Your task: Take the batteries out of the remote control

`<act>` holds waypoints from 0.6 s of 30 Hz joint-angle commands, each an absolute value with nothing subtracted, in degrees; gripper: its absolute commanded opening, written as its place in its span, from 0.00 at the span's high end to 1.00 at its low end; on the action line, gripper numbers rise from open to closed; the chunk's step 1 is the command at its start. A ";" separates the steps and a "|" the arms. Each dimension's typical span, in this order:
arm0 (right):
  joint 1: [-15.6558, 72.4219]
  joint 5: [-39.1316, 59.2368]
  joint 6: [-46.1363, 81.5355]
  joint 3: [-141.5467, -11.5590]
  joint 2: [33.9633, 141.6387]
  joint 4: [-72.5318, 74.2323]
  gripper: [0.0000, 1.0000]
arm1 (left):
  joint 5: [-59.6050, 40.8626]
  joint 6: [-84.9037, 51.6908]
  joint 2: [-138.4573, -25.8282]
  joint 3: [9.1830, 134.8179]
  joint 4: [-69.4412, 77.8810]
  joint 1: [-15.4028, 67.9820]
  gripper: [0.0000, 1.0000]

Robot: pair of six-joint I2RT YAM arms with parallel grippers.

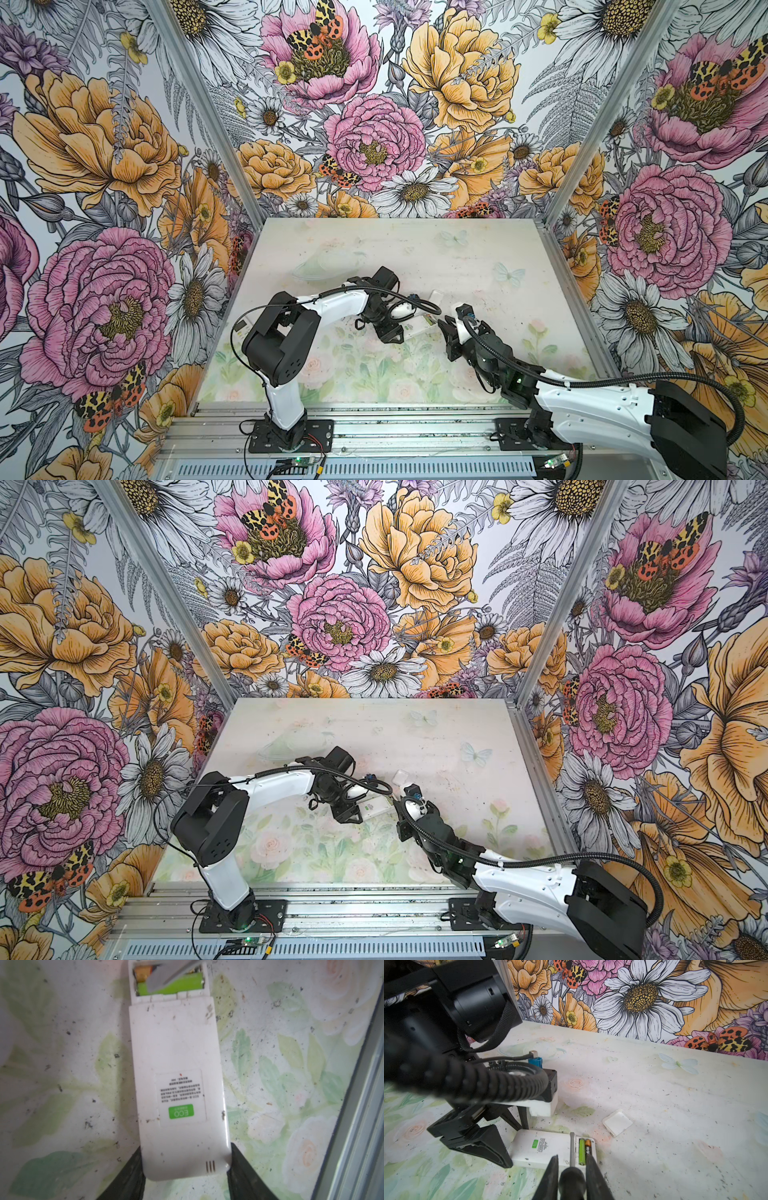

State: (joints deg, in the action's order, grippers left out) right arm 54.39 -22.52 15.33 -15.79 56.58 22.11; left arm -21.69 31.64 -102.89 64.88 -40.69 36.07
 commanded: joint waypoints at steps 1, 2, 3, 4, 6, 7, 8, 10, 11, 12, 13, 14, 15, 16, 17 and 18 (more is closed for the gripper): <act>52.66 -23.32 15.31 -20.79 53.54 12.80 1.00 | -21.90 32.08 -103.46 65.86 -40.22 35.73 1.00; 51.32 -22.57 16.75 -22.03 52.72 8.61 1.00 | -21.37 32.04 -103.38 65.67 -39.98 35.85 1.00; 49.06 -20.07 18.33 -23.33 51.90 4.08 1.00 | -20.67 31.99 -103.12 65.49 -39.56 36.02 1.00; 46.41 -16.38 19.14 -24.67 51.08 0.25 1.00 | -19.92 32.07 -102.89 65.06 -39.09 36.28 1.00; 42.98 -13.18 19.10 -27.63 49.76 -5.53 1.00 | -19.34 32.34 -102.55 64.52 -38.71 36.47 1.00; 42.15 -11.06 18.30 -29.43 49.34 -7.84 1.00 | -19.26 32.47 -102.48 64.42 -38.67 36.55 1.00; 41.52 -8.82 17.48 -31.02 49.66 -9.83 1.00 | -19.18 32.44 -102.39 64.27 -38.59 36.65 1.00; 39.79 -2.26 16.74 -34.33 51.97 -14.05 1.00 | -18.86 32.52 -102.47 64.26 -38.48 36.62 1.00; 39.41 -0.55 16.82 -35.41 53.15 -15.32 1.00 | -18.86 32.61 -102.52 64.39 -38.47 36.74 1.00; 39.31 0.88 16.99 -36.27 54.28 -16.25 1.00 | -18.79 32.69 -102.55 64.41 -38.51 36.76 1.00; 39.31 2.17 17.02 -36.73 55.15 -16.32 1.00 | -18.81 32.70 -102.65 64.50 -38.55 36.74 1.00; 39.28 2.95 17.12 -37.10 55.81 -16.24 1.00 | -18.94 32.73 -102.61 64.50 -38.60 36.78 1.00; 39.28 3.52 17.05 -37.62 56.49 -16.11 1.00 | -18.90 32.70 -102.57 64.51 -38.58 36.77 1.00; 39.29 3.77 16.78 -38.07 56.95 -16.07 1.00 | -18.98 32.72 -102.57 64.47 -38.58 36.74 1.00; 39.31 4.00 16.37 -38.55 57.59 -16.12 1.00 | -18.99 32.70 -102.61 64.51 -38.57 36.74 1.00; 39.22 4.21 15.98 -38.90 58.24 -16.33 1.00 | -18.90 32.72 -102.66 64.53 -38.54 36.80 1.00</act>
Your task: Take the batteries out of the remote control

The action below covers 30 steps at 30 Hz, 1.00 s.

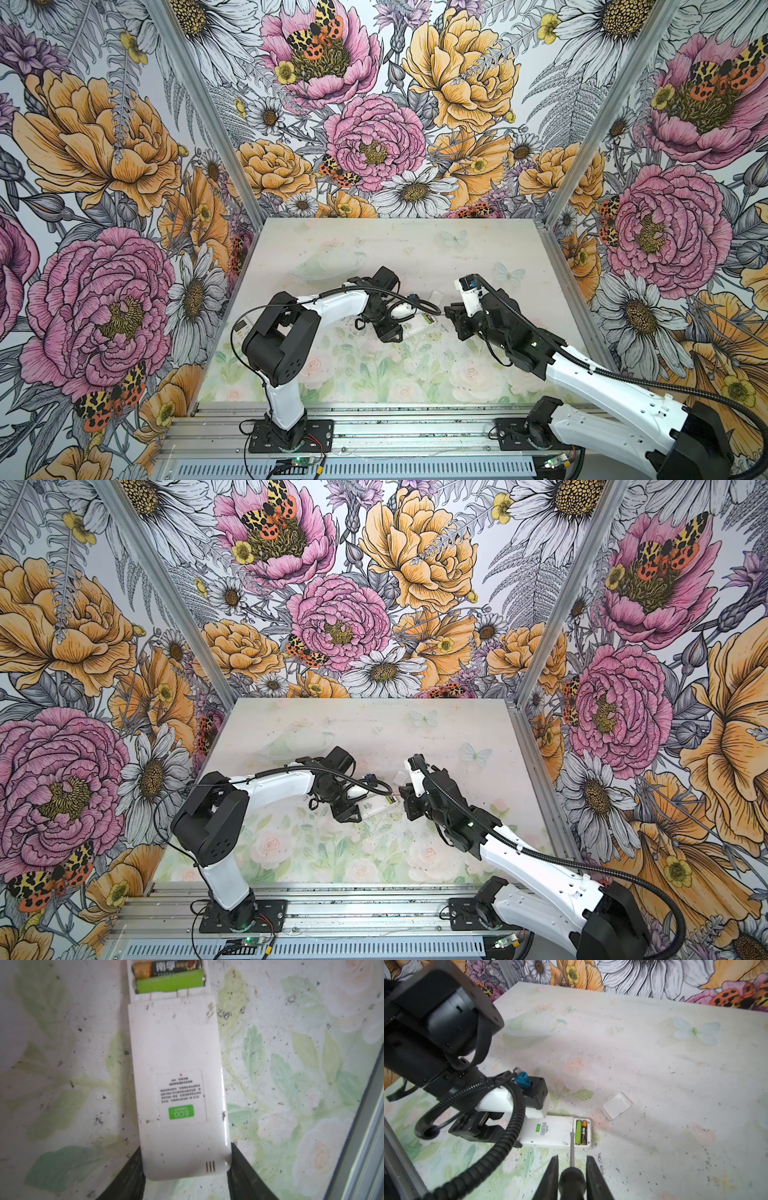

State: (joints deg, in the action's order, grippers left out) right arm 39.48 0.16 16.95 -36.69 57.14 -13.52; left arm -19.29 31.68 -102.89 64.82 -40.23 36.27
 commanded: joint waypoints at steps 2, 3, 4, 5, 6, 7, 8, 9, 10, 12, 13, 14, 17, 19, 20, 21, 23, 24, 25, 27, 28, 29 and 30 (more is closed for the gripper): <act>39.20 4.58 15.51 -39.67 59.25 -16.95 1.00 | -18.94 32.70 -102.66 64.47 -38.58 36.73 1.00; 39.20 4.61 15.42 -39.95 59.64 -17.20 1.00 | -18.92 32.72 -102.66 64.45 -38.55 36.74 1.00; 39.11 4.74 15.39 -40.28 59.97 -17.29 1.00 | -18.94 32.70 -102.56 64.50 -38.53 36.69 1.00; 39.11 4.71 15.15 -40.62 60.42 -17.56 1.00 | -18.88 32.71 -102.57 64.46 -38.49 36.74 1.00; 39.16 3.97 15.17 -40.99 60.79 -17.90 1.00 | -18.85 32.70 -102.57 64.47 -38.50 36.75 1.00; 39.11 3.46 15.23 -41.17 60.86 -17.92 1.00 | -18.76 32.70 -102.65 64.45 -38.49 36.81 1.00; 39.03 2.89 15.27 -41.26 60.99 -17.84 1.00 | -18.65 32.70 -102.66 64.43 -38.49 36.90 1.00; 39.02 2.10 15.12 -41.52 61.04 -17.84 1.00 | -18.58 32.70 -102.66 64.51 -38.50 36.91 1.00; 38.98 1.42 15.12 -41.64 61.00 -17.84 1.00 | -18.43 32.71 -102.66 64.49 -38.49 37.06 1.00; 38.77 0.43 14.95 -42.05 60.74 -17.72 1.00 | -18.08 32.78 -102.63 64.33 -38.33 37.31 1.00; 38.68 0.27 14.77 -42.29 60.60 -17.70 1.00 | -17.84 32.96 -102.64 64.17 -38.17 37.44 1.00; 38.38 0.26 14.49 -42.46 60.47 -17.81 1.00 | -17.44 33.05 -102.57 64.05 -38.07 37.68 1.00; 37.67 0.00 13.90 -42.71 60.73 -18.72 1.00 | -16.00 33.33 -102.55 63.73 -37.54 38.38 1.00; 37.47 0.22 13.46 -43.02 61.26 -19.20 1.00 | -15.11 33.57 -102.48 63.48 -37.13 38.88 1.00; 37.39 0.46 13.16 -43.44 61.91 -19.69 1.00 | -14.20 33.79 -102.43 63.16 -36.75 39.14 1.00; 37.37 1.17 12.76 -43.91 62.64 -20.02 1.00 | -12.94 33.84 -102.32 62.73 -36.21 39.60 1.00; 37.36 1.67 11.89 -44.85 63.92 -21.27 1.00 | -10.44 34.14 -102.09 61.91 -35.16 40.49 1.00; 37.35 1.67 11.66 -45.16 64.31 -21.53 1.00 | -9.14 34.43 -101.96 61.42 -34.81 41.10 1.00; 37.36 1.59 11.47 -45.40 64.40 -21.62 1.00 | -8.44 34.63 -101.89 61.18 -34.56 41.40 1.00; 37.32 2.05 11.04 -45.89 64.88 -21.93 1.00 | -7.75 34.77 -101.69 60.66 -34.03 41.79 1.00; 37.29 2.57 10.65 -46.20 65.24 -22.38 1.00 | -7.60 34.80 -101.69 60.58 -33.96 41.90 1.00; 37.27 3.15 10.32 -46.53 65.58 -22.81 1.00 | -7.49 34.86 -101.78 60.51 -33.93 41.98 1.00; 37.31 3.74 10.05 -46.74 65.80 -23.10 1.00 | -7.55 34.85 -101.86 60.54 -33.93 42.01 1.00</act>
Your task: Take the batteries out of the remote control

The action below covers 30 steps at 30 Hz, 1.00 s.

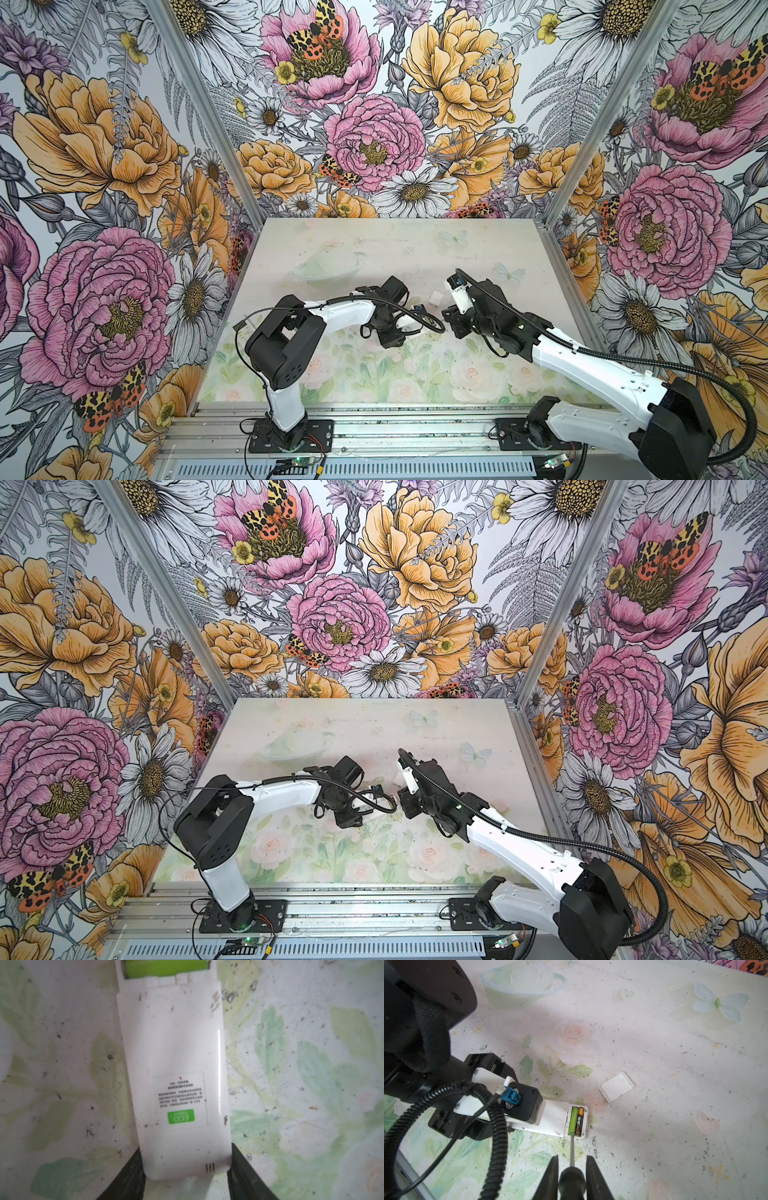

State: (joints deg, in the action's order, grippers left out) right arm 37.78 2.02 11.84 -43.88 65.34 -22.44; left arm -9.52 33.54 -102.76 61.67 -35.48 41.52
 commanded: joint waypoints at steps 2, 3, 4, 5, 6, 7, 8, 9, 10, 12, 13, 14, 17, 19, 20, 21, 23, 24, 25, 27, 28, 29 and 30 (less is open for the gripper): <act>37.29 3.78 9.90 -46.74 65.67 -23.23 1.00 | -7.65 34.72 -101.87 60.54 -33.93 42.04 1.00; 37.30 3.65 9.91 -46.76 65.56 -23.26 1.00 | -7.67 34.73 -101.87 60.55 -33.93 42.01 1.00; 37.22 3.89 9.87 -46.83 65.63 -23.34 1.00 | -7.65 34.80 -101.87 60.50 -33.93 42.01 1.00; 37.19 4.19 9.92 -46.93 65.65 -23.45 1.00 | -7.73 34.85 -101.87 60.60 -33.93 42.01 1.00; 37.25 4.31 10.05 -46.92 65.74 -23.49 1.00 | -7.74 34.84 -101.95 60.59 -33.93 41.97 1.00; 37.20 4.46 10.11 -46.94 65.82 -23.50 1.00 | -7.66 34.81 -101.95 60.64 -33.86 42.06 1.00; 37.19 4.46 10.11 -46.93 65.95 -23.50 1.00 | -7.73 34.80 -101.95 60.56 -33.81 42.02 1.00; 37.23 4.30 10.06 -46.89 66.14 -23.47 1.00 | -7.73 34.83 -101.95 60.64 -33.81 41.98 1.00; 37.22 4.22 10.02 -46.85 66.27 -23.49 1.00 | -7.75 34.82 -102.00 60.64 -33.76 42.01 1.00; 37.27 4.33 9.94 -46.93 66.68 -23.48 1.00 | -7.74 34.81 -102.04 60.60 -33.73 41.94 1.00; 37.24 4.20 9.91 -46.94 66.78 -23.47 1.00 | -7.74 34.80 -102.11 60.64 -33.72 41.96 1.00; 37.27 4.00 9.93 -46.93 66.92 -23.42 1.00 | -7.85 34.82 -102.12 60.64 -33.65 41.97 1.00; 37.21 3.80 9.92 -47.11 67.40 -23.45 1.00 | -7.73 34.80 -102.13 60.67 -33.57 41.93 1.00; 37.26 3.87 9.86 -47.11 67.70 -23.39 1.00 | -7.85 34.82 -102.21 60.69 -33.51 41.91 1.00; 37.25 3.79 9.84 -47.13 67.85 -23.43 1.00 | -7.89 34.81 -102.22 60.65 -33.49 41.92 1.00; 37.25 3.75 9.90 -47.03 67.89 -23.39 1.00 | -7.98 34.85 -102.22 60.74 -33.49 41.92 1.00; 37.19 3.14 9.98 -46.95 67.92 -23.33 1.00 | -7.99 34.80 -102.28 60.76 -33.53 41.92 1.00; 37.20 2.84 10.01 -46.93 67.96 -23.30 1.00 | -7.98 34.89 -102.29 60.73 -33.50 41.95 1.00; 37.22 2.86 9.93 -46.92 68.07 -23.31 1.00 | -7.91 34.89 -102.30 60.73 -33.49 41.88 1.00; 37.20 3.07 9.76 -47.15 68.36 -23.29 1.00 | -8.05 35.03 -102.27 60.81 -33.39 41.93 1.00; 37.18 2.76 9.76 -47.18 68.63 -23.35 1.00 | -8.00 35.02 -102.30 60.83 -33.44 41.97 1.00; 37.18 2.70 9.63 -47.11 68.87 -23.27 1.00 | -8.08 35.00 -102.30 60.91 -33.41 41.92 1.00; 37.18 2.80 9.37 -47.19 69.12 -23.29 1.00 | -8.24 34.98 -102.37 60.88 -33.43 41.93 1.00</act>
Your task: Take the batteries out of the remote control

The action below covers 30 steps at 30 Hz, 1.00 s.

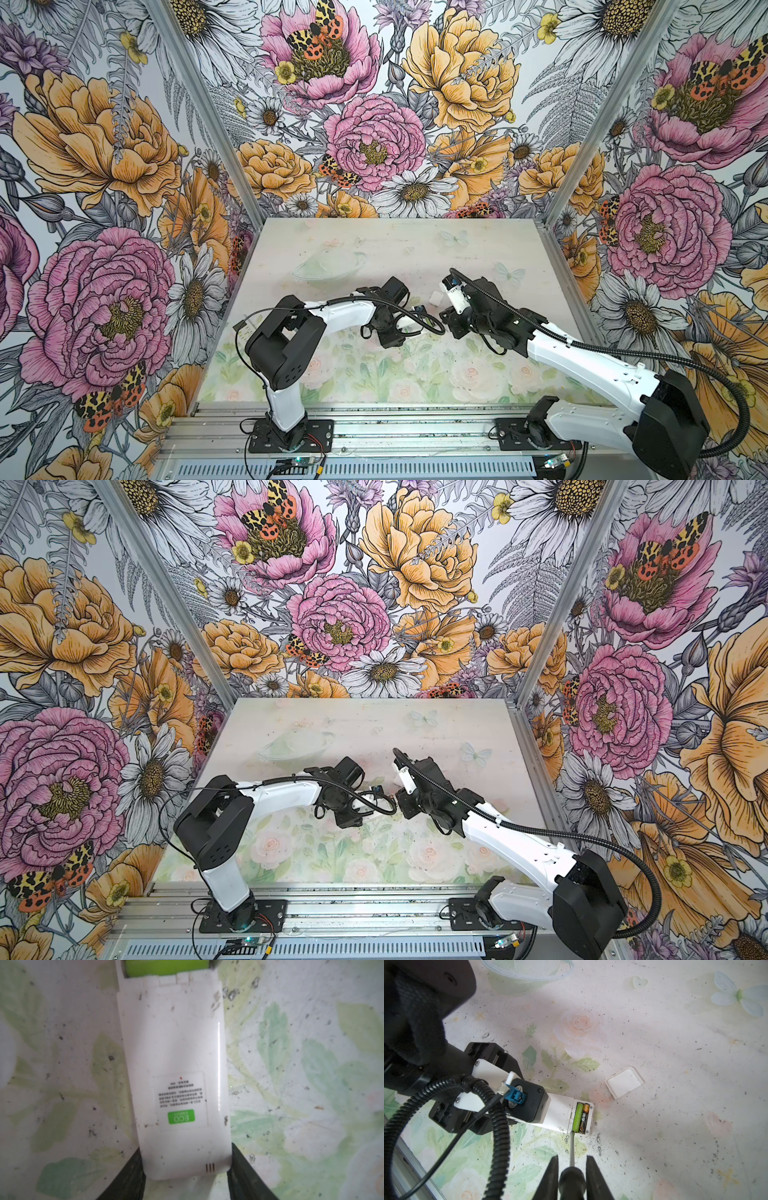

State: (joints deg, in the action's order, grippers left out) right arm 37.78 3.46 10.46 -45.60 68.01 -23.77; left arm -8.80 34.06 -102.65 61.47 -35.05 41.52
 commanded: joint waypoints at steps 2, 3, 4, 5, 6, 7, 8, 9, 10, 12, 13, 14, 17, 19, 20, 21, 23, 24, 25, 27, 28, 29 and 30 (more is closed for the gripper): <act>37.18 2.23 9.07 -47.37 69.47 -23.43 1.00 | -8.11 34.98 -102.39 60.99 -33.40 41.94 1.00; 37.22 2.01 8.66 -47.40 69.63 -23.45 1.00 | -8.22 34.98 -102.39 60.87 -33.44 41.93 1.00; 37.26 1.58 8.37 -47.53 69.78 -23.57 1.00 | -8.18 35.00 -102.39 60.83 -33.47 41.93 1.00; 37.33 1.09 8.02 -47.62 70.11 -23.73 1.00 | -8.27 34.94 -102.34 60.86 -33.40 41.93 1.00; 37.50 0.84 7.44 -47.58 70.34 -23.82 1.00 | -8.39 35.02 -102.34 60.87 -33.40 41.95 1.00; 37.79 0.40 6.98 -47.68 70.55 -23.99 1.00 | -8.48 35.02 -102.38 60.89 -33.36 41.97 1.00; 38.22 0.04 6.41 -47.80 70.89 -24.24 1.00 | -8.58 35.02 -102.37 60.87 -33.48 41.94 1.00; 38.68 -0.51 5.84 -47.89 71.23 -24.59 1.00 | -8.54 35.03 -102.39 60.91 -33.44 41.99 1.00; 39.12 -1.05 5.48 -47.92 71.57 -24.85 1.00 | -8.61 34.99 -102.39 60.83 -33.50 41.92 1.00; 40.19 -2.32 4.92 -48.04 72.13 -25.13 1.00 | -8.65 35.02 -102.38 60.90 -33.49 41.93 1.00; 40.92 -3.43 4.61 -48.16 72.37 -25.31 1.00 | -8.68 34.98 -102.39 60.90 -33.49 41.97 1.00; 41.72 -4.94 4.27 -48.29 72.51 -25.40 1.00 | -8.68 35.02 -102.39 60.88 -33.51 41.92 1.00; 44.31 -9.08 3.27 -48.40 73.16 -25.49 1.00 | -8.76 35.00 -102.39 60.90 -33.62 41.85 1.00; 45.83 -11.41 3.64 -47.80 73.47 -24.57 1.00 | -9.05 35.04 -102.35 61.00 -33.57 41.78 1.00; 47.67 -13.26 3.79 -47.28 73.47 -23.67 1.00 | -9.20 35.01 -102.39 60.98 -33.67 41.75 1.00; 48.72 -15.04 4.09 -46.76 73.56 -22.99 1.00 | -9.46 35.10 -102.39 61.00 -33.78 41.68 1.00; 50.72 -18.78 5.09 -44.63 73.42 -19.78 1.00 | -10.36 35.07 -102.30 61.34 -34.29 41.43 1.00; 51.55 -20.24 5.57 -43.20 73.16 -17.66 1.00 | -10.58 35.11 -102.30 61.41 -34.43 41.36 1.00; 52.38 -22.24 6.86 -41.28 72.66 -14.71 1.00 | -11.02 35.15 -102.21 61.52 -34.52 41.31 1.00; 53.63 -25.26 8.32 -38.48 72.44 -10.41 1.00 | -11.76 35.16 -102.21 61.78 -34.88 41.13 1.00; 54.50 -27.23 8.84 -36.86 72.33 -7.76 1.00 | -12.12 35.16 -102.30 62.01 -35.19 41.07 1.00; 55.57 -29.16 9.06 -35.09 72.12 -4.16 1.00 | -12.51 35.18 -102.44 62.28 -35.40 40.94 1.00; 56.27 -30.66 9.10 -33.66 72.14 -1.62 1.00 | -12.76 35.16 -102.55 62.52 -35.65 40.87 1.00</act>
State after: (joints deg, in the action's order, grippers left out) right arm 55.96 -22.46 7.46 -38.94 68.55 -12.32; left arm -9.65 34.04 -102.65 61.52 -35.16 41.34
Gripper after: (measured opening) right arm 0.225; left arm 0.570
